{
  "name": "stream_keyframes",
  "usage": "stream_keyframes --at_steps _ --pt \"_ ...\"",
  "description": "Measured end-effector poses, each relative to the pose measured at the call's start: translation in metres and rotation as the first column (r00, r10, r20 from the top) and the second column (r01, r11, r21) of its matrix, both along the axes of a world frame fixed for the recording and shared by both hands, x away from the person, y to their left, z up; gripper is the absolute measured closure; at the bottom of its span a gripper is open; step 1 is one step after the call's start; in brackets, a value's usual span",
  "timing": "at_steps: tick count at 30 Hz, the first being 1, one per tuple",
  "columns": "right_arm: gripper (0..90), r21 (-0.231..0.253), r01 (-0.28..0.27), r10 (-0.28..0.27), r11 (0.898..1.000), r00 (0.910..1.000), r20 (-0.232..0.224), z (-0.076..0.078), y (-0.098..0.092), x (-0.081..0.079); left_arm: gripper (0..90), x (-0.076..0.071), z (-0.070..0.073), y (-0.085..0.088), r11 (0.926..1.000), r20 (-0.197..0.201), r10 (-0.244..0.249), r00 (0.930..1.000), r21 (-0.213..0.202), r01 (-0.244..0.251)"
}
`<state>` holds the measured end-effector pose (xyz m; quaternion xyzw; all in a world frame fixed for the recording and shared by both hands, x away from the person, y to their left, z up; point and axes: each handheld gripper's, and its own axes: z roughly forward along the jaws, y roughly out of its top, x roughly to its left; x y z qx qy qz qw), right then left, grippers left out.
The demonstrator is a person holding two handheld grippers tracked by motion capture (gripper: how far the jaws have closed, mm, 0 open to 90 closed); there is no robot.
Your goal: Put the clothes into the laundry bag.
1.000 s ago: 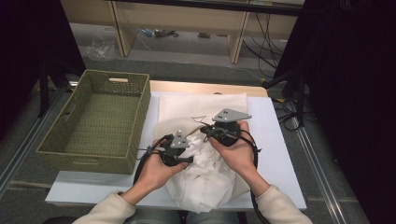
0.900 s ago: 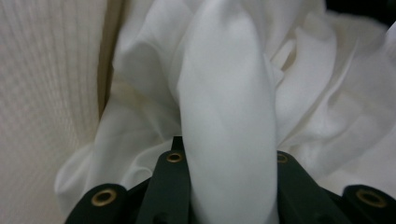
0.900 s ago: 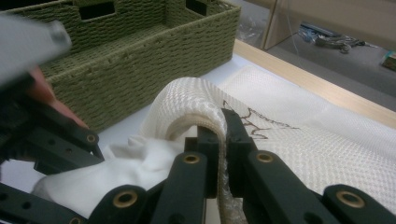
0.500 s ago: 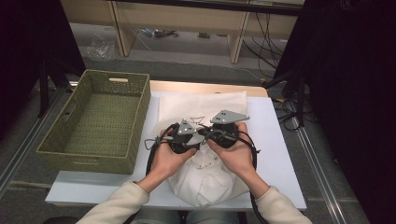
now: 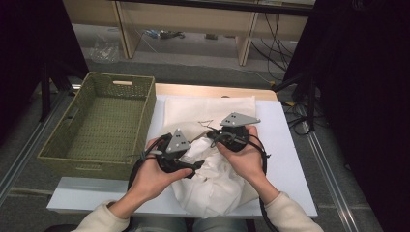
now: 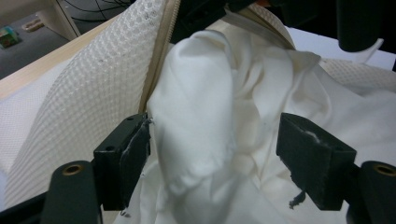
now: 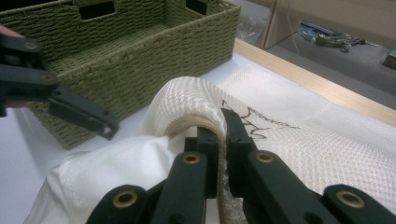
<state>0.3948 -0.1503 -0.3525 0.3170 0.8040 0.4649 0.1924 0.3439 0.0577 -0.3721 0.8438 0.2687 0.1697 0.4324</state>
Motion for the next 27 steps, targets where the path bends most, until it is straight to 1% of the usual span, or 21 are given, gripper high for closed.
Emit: stream_keyframes --at_steps 2,4,5,6,7,8,11,12,13,15,16,17,18,19,20,22,23,24,25,26,27 --pt "88.7 -0.003 -0.002 0.002 1.000 1.0000 0.007 0.000 0.000 0.001 32.8 0.002 -0.011 0.004 0.9997 -0.019 0.012 0.9997 0.023 -0.012" --pt "88.7 -0.007 -0.005 0.005 1.000 1.0000 0.005 0.000 0.000 0.001 45.4 0.008 -0.024 0.005 0.9990 -0.060 0.000 0.9982 0.044 0.002" --pt "88.7 -0.011 -0.004 0.004 1.000 0.9999 0.009 0.000 0.000 0.001 47.8 0.011 -0.029 0.003 0.9994 -0.078 -0.002 0.9970 0.035 0.005" --pt "88.7 -0.006 -0.004 0.004 1.000 1.0000 -0.003 -0.001 0.001 0.000 53.7 0.014 -0.033 0.000 0.9994 -0.087 -0.002 0.9962 0.033 0.005" --pt "88.7 -0.012 -0.005 0.005 1.000 1.0000 -0.001 -0.001 0.001 0.000 57.4 0.016 -0.034 -0.002 0.9991 -0.098 -0.009 0.9951 0.040 0.013" --pt "88.7 -0.003 0.002 -0.002 1.000 1.0000 -0.008 -0.001 0.002 -0.001 61.7 0.017 -0.035 -0.006 0.9992 -0.104 -0.017 0.9944 0.034 0.020" --pt "88.7 -0.007 -0.006 0.006 1.000 0.9999 -0.009 -0.001 0.003 -0.001 78.3 0.019 -0.030 -0.019 0.9986 -0.111 -0.035 0.9931 -0.043 0.031" --pt "88.7 -0.007 -0.006 0.006 1.000 0.9999 -0.009 -0.001 0.003 -0.001 80.4 0.019 -0.030 -0.019 0.9986 -0.111 -0.035 0.9931 -0.043 0.031" --pt "88.6 -0.011 -0.005 0.005 1.000 1.0000 0.000 0.000 0.002 -0.002 81.3 0.018 -0.021 -0.028 0.9968 -0.088 -0.041 0.9953 -0.072 0.035" --pt "88.7 -0.003 -0.008 0.008 1.000 1.0000 0.005 0.002 0.002 -0.004 81.9 0.019 -0.015 -0.037 0.9927 -0.070 -0.037 0.9969 -0.117 0.029" --pt "88.7 0.001 -0.013 0.013 1.000 0.9998 0.012 0.003 0.003 -0.004 82.0 0.021 -0.013 -0.041 0.9918 -0.057 -0.041 0.9976 -0.123 0.034" --pt "88.6 0.007 -0.023 0.023 1.000 0.9997 0.007 0.004 0.003 -0.005 82.0 0.024 -0.012 -0.043 0.9930 -0.044 -0.040 0.9983 -0.113 0.035" --pt "88.6 0.009 -0.020 0.020 1.000 0.9997 0.014 0.005 0.003 -0.006 81.9 0.028 -0.013 -0.046 0.9914 -0.043 -0.036 0.9984 -0.127 0.030" --pt "88.6 -0.004 -0.012 0.012 1.000 0.9996 0.025 0.006 0.002 -0.007 81.9 0.032 -0.015 -0.047 0.9918 -0.045 -0.037 0.9983 -0.124 0.031" --pt "88.6 0.003 -0.019 0.019 1.000 0.9995 0.025 0.006 0.002 -0.007 81.7 0.036 -0.019 -0.048 0.9907 -0.057 -0.008 0.9984 -0.136 0.000" --pt "88.7 -0.001 -0.019 0.019 1.000 0.9996 0.019 0.006 0.002 -0.007 80.6 0.048 -0.026 -0.045 0.9963 -0.037 0.014 0.9992 -0.085 -0.017" --pt "88.6 0.002 -0.021 0.020 1.000 0.9997 0.011 0.005 0.002 -0.006 79.7 0.052 -0.031 -0.043 0.9952 -0.050 0.047 0.9976 -0.084 -0.051" --pt "88.6 0.002 -0.021 0.020 1.000 0.9997 0.011 0.005 0.002 -0.006 78.1 0.052 -0.031 -0.043 0.9952 -0.050 0.047 0.9976 -0.084 -0.051" --pt "88.7 -0.003 -0.018 0.018 1.000 0.9998 0.008 0.003 0.002 -0.004 75.2 0.055 -0.036 -0.039 0.9949 -0.071 0.054 0.9960 -0.082 -0.060" --pt "88.6 0.001 -0.011 0.011 1.000 0.9999 -0.003 0.002 0.002 -0.004 71.4 0.053 -0.036 -0.038 0.9950 -0.080 0.042 0.9959 -0.087 -0.049" --pt "88.6 0.002 -0.008 0.008 1.000 0.9999 -0.010 0.001 0.001 -0.003 65.6 0.050 -0.035 -0.037 0.9961 -0.064 0.043 0.9970 -0.074 -0.048"
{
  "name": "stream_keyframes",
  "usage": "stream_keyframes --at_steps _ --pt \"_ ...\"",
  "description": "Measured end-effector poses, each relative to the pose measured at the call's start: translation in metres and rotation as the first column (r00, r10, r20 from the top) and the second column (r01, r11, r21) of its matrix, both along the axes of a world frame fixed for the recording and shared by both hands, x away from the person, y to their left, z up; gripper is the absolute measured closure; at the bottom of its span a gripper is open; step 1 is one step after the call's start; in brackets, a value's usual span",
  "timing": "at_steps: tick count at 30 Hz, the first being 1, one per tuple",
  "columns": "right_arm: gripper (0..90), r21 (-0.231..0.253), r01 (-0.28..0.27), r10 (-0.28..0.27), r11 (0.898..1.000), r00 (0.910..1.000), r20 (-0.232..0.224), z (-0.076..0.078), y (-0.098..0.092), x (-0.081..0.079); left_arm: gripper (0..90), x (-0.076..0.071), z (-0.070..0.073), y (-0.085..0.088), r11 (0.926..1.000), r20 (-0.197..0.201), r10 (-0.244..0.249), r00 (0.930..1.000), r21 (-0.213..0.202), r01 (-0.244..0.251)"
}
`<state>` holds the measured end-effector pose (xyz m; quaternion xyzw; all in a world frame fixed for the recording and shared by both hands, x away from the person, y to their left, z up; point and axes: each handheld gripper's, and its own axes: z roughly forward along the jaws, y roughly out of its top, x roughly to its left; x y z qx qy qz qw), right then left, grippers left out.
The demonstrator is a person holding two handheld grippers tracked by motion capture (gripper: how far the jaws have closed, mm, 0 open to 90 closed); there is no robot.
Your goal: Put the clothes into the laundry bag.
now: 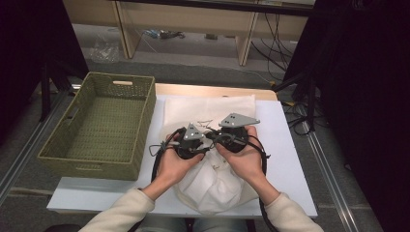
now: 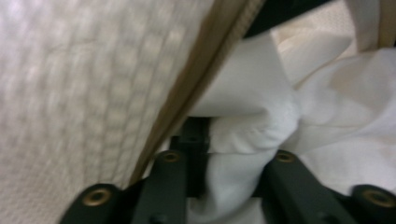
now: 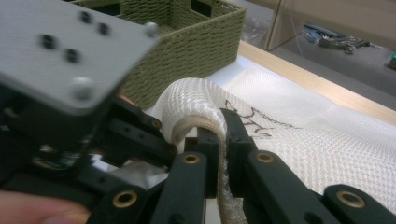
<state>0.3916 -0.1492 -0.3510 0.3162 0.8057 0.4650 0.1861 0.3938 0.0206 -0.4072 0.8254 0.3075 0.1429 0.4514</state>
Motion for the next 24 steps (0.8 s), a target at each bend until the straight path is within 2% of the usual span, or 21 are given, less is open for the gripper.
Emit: stream_keyframes --at_steps 2,3,4,6,8,11,13,15,17,18,20,21,22,23,24 --pt "88.6 0.002 0.006 -0.006 1.000 0.9999 0.015 -0.001 -0.001 0.002 52.4 -0.008 0.004 0.004 1.0000 0.007 -0.007 1.0000 0.005 0.007" --pt "88.6 0.010 0.007 -0.008 1.000 1.0000 0.004 0.000 -0.001 0.002 47.4 -0.012 0.008 0.006 0.9997 0.017 -0.015 0.9997 0.021 0.015" --pt "88.6 0.006 0.007 -0.007 1.000 1.0000 -0.003 0.000 -0.002 0.001 42.3 -0.016 0.010 0.008 0.9996 0.026 -0.019 0.9995 0.020 0.018" --pt "88.6 0.005 0.008 -0.008 1.000 1.0000 -0.001 0.001 -0.002 0.001 33.9 -0.025 0.018 0.015 0.9990 0.035 -0.024 0.9991 0.038 0.023" --pt "88.6 0.002 0.014 -0.014 1.000 0.9998 0.010 0.001 -0.002 0.001 27.3 -0.035 0.026 0.023 0.9981 0.058 -0.029 0.9979 0.055 0.026" --pt "88.6 0.008 0.014 -0.014 1.000 0.9998 0.013 0.000 -0.001 0.001 25.6 -0.048 0.033 0.033 0.9984 0.061 -0.036 0.9975 0.045 0.033" --pt "88.6 0.009 0.011 -0.012 1.000 0.9999 0.011 0.000 -0.001 0.002 26.2 -0.053 0.032 0.038 0.9964 0.064 -0.059 0.9962 0.065 0.054" --pt "88.6 0.007 0.013 -0.013 1.000 0.9998 0.012 0.000 0.000 0.002 30.2 -0.054 0.023 0.038 0.9935 0.055 -0.080 0.9953 0.086 0.075" --pt "88.6 0.005 0.022 -0.022 1.000 0.9996 0.016 0.000 0.000 0.001 35.2 -0.052 0.011 0.034 0.9928 0.015 -0.071 0.9973 0.097 0.070" --pt "88.6 0.005 0.024 -0.024 1.000 0.9997 0.009 0.000 0.000 0.001 38.9 -0.050 0.005 0.032 0.9910 0.008 -0.082 0.9966 0.107 0.080" --pt "88.5 -0.004 0.006 -0.006 1.000 0.9998 0.017 0.000 0.000 0.002 48.8 -0.045 -0.005 0.026 0.9899 -0.007 -0.101 0.9949 0.100 0.101" --pt "88.5 -0.005 0.007 -0.007 1.000 0.9999 0.016 0.000 -0.001 0.002 53.1 -0.045 -0.005 0.026 0.9899 -0.007 -0.101 0.9949 0.100 0.101" --pt "88.5 -0.005 0.007 -0.007 1.000 0.9999 0.016 0.000 -0.001 0.002 53.1 -0.044 -0.008 0.022 0.9891 -0.012 -0.109 0.9940 0.099 0.109" --pt "88.4 -0.002 0.010 -0.010 1.000 0.9999 0.008 0.000 -0.001 0.002 61.3 -0.042 -0.010 0.016 0.9876 -0.016 -0.116 0.9931 0.104 0.117" --pt "88.4 0.002 0.010 -0.010 1.000 0.9999 0.006 -0.001 -0.001 0.002 65.5 -0.041 -0.010 0.014 0.9881 -0.017 -0.119 0.9928 0.096 0.120"
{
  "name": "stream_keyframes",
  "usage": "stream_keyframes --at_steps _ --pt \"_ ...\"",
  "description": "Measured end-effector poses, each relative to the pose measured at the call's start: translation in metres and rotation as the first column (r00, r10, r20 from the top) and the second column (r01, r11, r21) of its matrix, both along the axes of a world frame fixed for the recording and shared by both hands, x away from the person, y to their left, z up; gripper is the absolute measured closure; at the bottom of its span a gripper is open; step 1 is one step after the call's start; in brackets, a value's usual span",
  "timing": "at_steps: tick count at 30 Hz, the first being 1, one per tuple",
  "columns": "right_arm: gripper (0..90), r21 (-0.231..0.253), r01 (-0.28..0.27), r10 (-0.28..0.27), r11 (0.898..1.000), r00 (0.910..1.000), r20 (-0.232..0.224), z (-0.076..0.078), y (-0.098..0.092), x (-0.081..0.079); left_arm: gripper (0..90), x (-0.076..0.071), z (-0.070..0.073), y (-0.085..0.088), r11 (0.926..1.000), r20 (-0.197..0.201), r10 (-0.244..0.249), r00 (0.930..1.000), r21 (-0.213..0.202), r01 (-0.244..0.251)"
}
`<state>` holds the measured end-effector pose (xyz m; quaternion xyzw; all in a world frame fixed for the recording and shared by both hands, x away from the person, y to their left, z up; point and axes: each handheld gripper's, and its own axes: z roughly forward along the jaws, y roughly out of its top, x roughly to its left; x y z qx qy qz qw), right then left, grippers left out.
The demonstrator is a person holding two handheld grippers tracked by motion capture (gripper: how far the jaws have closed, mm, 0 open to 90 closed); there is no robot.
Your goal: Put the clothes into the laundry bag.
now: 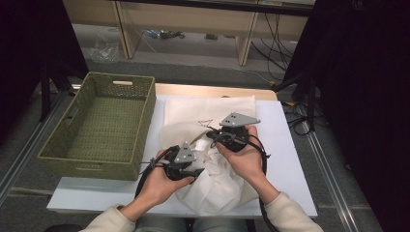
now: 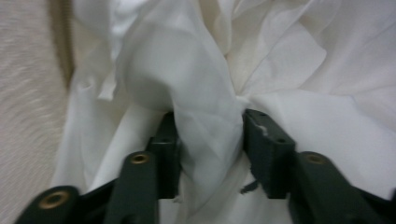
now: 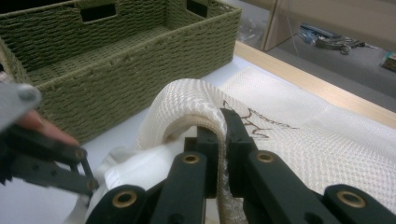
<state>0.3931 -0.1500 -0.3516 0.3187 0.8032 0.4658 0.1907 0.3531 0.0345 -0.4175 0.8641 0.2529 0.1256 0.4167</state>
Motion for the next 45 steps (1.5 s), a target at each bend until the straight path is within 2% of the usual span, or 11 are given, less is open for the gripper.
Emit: stream_keyframes --at_steps 4,7,11,16,20,24,29,32,36,39,45 --pt "88.5 0.006 0.004 -0.004 1.000 1.0000 0.007 0.000 0.000 0.000 80.7 0.003 0.009 -0.008 0.9972 0.006 0.005 1.0000 -0.074 -0.004" --pt "88.5 0.004 -0.001 0.001 1.000 1.0000 0.005 0.002 -0.001 0.000 83.5 0.002 0.019 -0.016 0.9910 0.041 0.018 0.9990 -0.133 -0.013" --pt "88.5 -0.006 -0.008 0.008 1.000 0.9995 0.031 0.004 -0.002 -0.001 84.1 0.009 0.027 -0.022 0.9867 0.064 0.041 0.9971 -0.159 -0.031" --pt "88.5 0.000 -0.005 0.005 1.000 1.0000 0.005 0.004 0.001 -0.004 83.8 0.031 0.013 -0.022 0.9911 0.067 0.089 0.9938 -0.105 -0.082" --pt "88.3 -0.012 -0.011 0.011 1.000 0.9999 0.012 0.001 0.001 -0.002 82.5 0.043 0.001 -0.019 0.9887 0.034 0.120 0.9922 -0.095 -0.117" --pt "88.2 -0.003 -0.005 0.005 1.000 1.0000 -0.004 0.000 0.000 0.000 73.7 0.038 0.006 -0.019 0.9916 0.054 0.113 0.9922 -0.070 -0.109" --pt "88.1 -0.004 0.000 0.000 1.000 1.0000 0.007 0.002 -0.003 0.000 45.0 0.023 0.016 -0.010 0.9926 0.055 0.093 0.9942 -0.084 -0.088" --pt "88.1 0.000 -0.002 0.002 1.000 1.0000 0.007 0.002 -0.003 0.001 36.6 0.010 0.023 0.001 0.9917 0.070 0.097 0.9928 -0.092 -0.090" --pt "88.0 -0.006 -0.012 0.012 1.000 0.9999 0.009 0.002 -0.002 0.001 34.5 -0.005 0.026 0.015 0.9925 0.077 0.088 0.9931 -0.091 -0.081" --pt "88.0 -0.006 -0.005 0.005 1.000 0.9999 0.014 0.002 -0.002 0.001 36.1 -0.010 0.021 0.021 0.9951 0.072 0.083 0.9939 -0.059 -0.079" --pt "88.1 -0.002 0.007 -0.007 1.000 1.0000 0.002 0.002 0.000 -0.001 37.8 0.003 -0.001 0.013 0.9962 0.016 0.087 0.9961 -0.004 -0.087"
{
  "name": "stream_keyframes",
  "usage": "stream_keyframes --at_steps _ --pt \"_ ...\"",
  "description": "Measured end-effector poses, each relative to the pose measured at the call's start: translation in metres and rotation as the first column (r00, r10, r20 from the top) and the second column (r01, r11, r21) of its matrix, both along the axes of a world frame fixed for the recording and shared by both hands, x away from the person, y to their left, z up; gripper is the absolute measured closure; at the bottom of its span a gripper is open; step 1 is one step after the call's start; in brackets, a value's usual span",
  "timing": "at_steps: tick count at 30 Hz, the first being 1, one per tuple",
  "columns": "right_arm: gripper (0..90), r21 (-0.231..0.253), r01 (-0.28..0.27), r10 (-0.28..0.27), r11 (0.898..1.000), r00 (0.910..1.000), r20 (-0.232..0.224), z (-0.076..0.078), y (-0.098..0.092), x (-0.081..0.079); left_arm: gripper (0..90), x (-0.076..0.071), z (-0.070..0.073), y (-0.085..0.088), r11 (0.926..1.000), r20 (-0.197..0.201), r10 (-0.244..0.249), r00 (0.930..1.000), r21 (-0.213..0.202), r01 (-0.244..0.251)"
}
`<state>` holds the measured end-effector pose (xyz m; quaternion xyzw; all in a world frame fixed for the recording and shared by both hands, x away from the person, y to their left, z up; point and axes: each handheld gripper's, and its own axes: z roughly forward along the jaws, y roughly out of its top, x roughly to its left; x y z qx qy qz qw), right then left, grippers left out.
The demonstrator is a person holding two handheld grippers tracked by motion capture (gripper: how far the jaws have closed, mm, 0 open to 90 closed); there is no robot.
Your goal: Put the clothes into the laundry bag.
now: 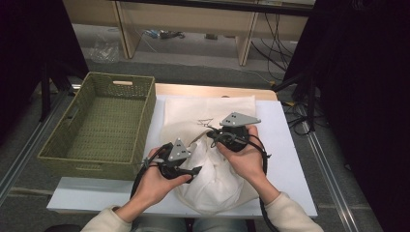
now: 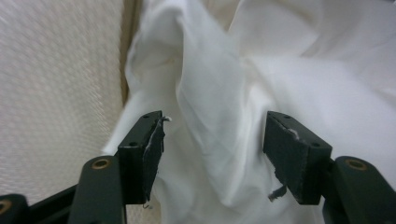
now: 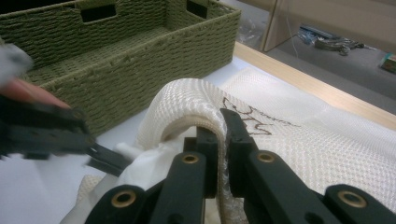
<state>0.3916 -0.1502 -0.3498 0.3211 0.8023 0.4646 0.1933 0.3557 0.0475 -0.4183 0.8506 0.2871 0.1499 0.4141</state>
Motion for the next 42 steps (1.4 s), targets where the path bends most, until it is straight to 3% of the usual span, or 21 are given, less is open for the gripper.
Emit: stream_keyframes --at_steps 3,4,7,9,11,14,16,17,19,20,21,22,23,24,27,29,32,33,38,42 --pt "88.1 -0.001 0.004 -0.004 1.000 1.0000 0.002 0.000 0.000 0.000 39.3 0.006 -0.006 -0.003 0.9996 -0.012 -0.005 0.9999 0.029 0.005" --pt "88.1 0.002 -0.004 0.004 1.000 1.0000 -0.005 0.000 -0.001 0.001 40.6 0.009 -0.012 -0.007 0.9996 -0.045 0.004 0.9990 0.027 -0.003" --pt "88.1 0.001 -0.006 0.006 1.000 1.0000 0.004 -0.001 -0.001 0.001 57.5 0.012 -0.017 -0.015 0.9990 -0.075 -0.032 0.9967 0.030 0.034" --pt "88.1 0.002 -0.026 0.026 1.000 0.9995 0.019 -0.002 0.000 0.003 71.6 0.010 -0.014 -0.020 0.9987 -0.084 -0.050 0.9952 0.011 0.051" --pt "88.1 -0.005 -0.010 0.010 1.000 0.9998 0.020 -0.001 0.000 0.002 80.8 0.007 -0.006 -0.023 0.9980 -0.078 -0.059 0.9952 -0.025 0.057" --pt "88.1 -0.010 -0.007 0.008 1.000 0.9998 0.019 0.000 0.000 0.000 83.1 0.003 0.011 -0.026 0.9931 -0.029 -0.067 0.9973 -0.098 0.064" --pt "88.0 -0.003 -0.019 0.019 1.000 0.9997 0.016 0.001 0.001 -0.001 83.3 0.002 0.016 -0.027 0.9915 -0.010 -0.068 0.9976 -0.112 0.066" --pt "88.0 -0.001 -0.021 0.021 1.000 0.9996 0.017 0.001 0.002 -0.001 83.4 0.004 0.024 -0.030 0.9860 0.013 -0.045 0.9989 -0.160 0.047" --pt "88.0 -0.002 -0.024 0.024 1.000 0.9991 0.035 0.001 0.002 -0.001 83.4 0.006 0.027 -0.030 0.9857 0.020 -0.042 0.9989 -0.163 0.045" --pt "88.0 -0.005 -0.024 0.024 1.000 0.9992 0.031 0.003 0.002 -0.003 83.4 0.012 0.030 -0.032 0.9815 0.022 -0.024 0.9995 -0.189 0.028" --pt "88.0 0.004 -0.024 0.024 1.000 0.9997 0.011 0.003 0.003 -0.004 83.4 0.016 0.030 -0.032 0.9848 0.022 -0.031 0.9993 -0.171 0.034" --pt "88.1 -0.006 -0.033 0.033 0.999 0.9989 0.032 0.003 0.003 -0.004 83.4 0.020 0.028 -0.034 0.9845 0.022 -0.017 0.9996 -0.174 0.021" --pt "88.1 -0.003 -0.033 0.033 0.999 0.9991 0.027 0.003 0.003 -0.004 83.3 0.024 0.026 -0.034 0.9883 0.025 -0.003 0.9997 -0.152 0.007" --pt "88.2 0.005 -0.029 0.029 1.000 0.9996 -0.007 0.003 0.004 -0.006 83.3 0.029 0.022 -0.034 0.9902 0.020 0.005 0.9998 -0.140 -0.002" --pt "88.2 -0.006 -0.040 0.040 0.999 0.9992 0.000 0.001 0.006 -0.006 82.8 0.043 0.010 -0.035 0.9913 -0.010 0.040 0.9991 -0.125 -0.041" --pt "88.2 -0.004 -0.041 0.041 0.999 0.9991 -0.011 0.000 0.006 -0.005 81.5 0.045 0.007 -0.037 0.9931 -0.018 0.037 0.9992 -0.111 -0.039" --pt "88.2 0.003 -0.027 0.027 1.000 0.9996 -0.003 -0.001 0.002 -0.001 74.3 0.036 0.012 -0.040 0.9976 0.010 0.014 0.9999 -0.067 -0.013" --pt "88.2 0.005 -0.036 0.036 0.999 0.9992 -0.019 -0.001 0.001 -0.001 69.3 0.032 0.014 -0.039 0.9970 0.017 0.016 0.9997 -0.076 -0.014" --pt "88.1 0.007 -0.018 0.018 1.000 0.9998 0.013 0.002 -0.002 0.001 43.5 0.015 0.029 -0.024 0.9971 0.027 -0.010 0.9996 -0.075 0.012" --pt "88.1 0.005 -0.023 0.023 1.000 0.9996 0.016 0.001 -0.001 0.001 33.3 -0.001 0.037 -0.010 0.9968 0.045 -0.025 0.9987 -0.075 0.028"
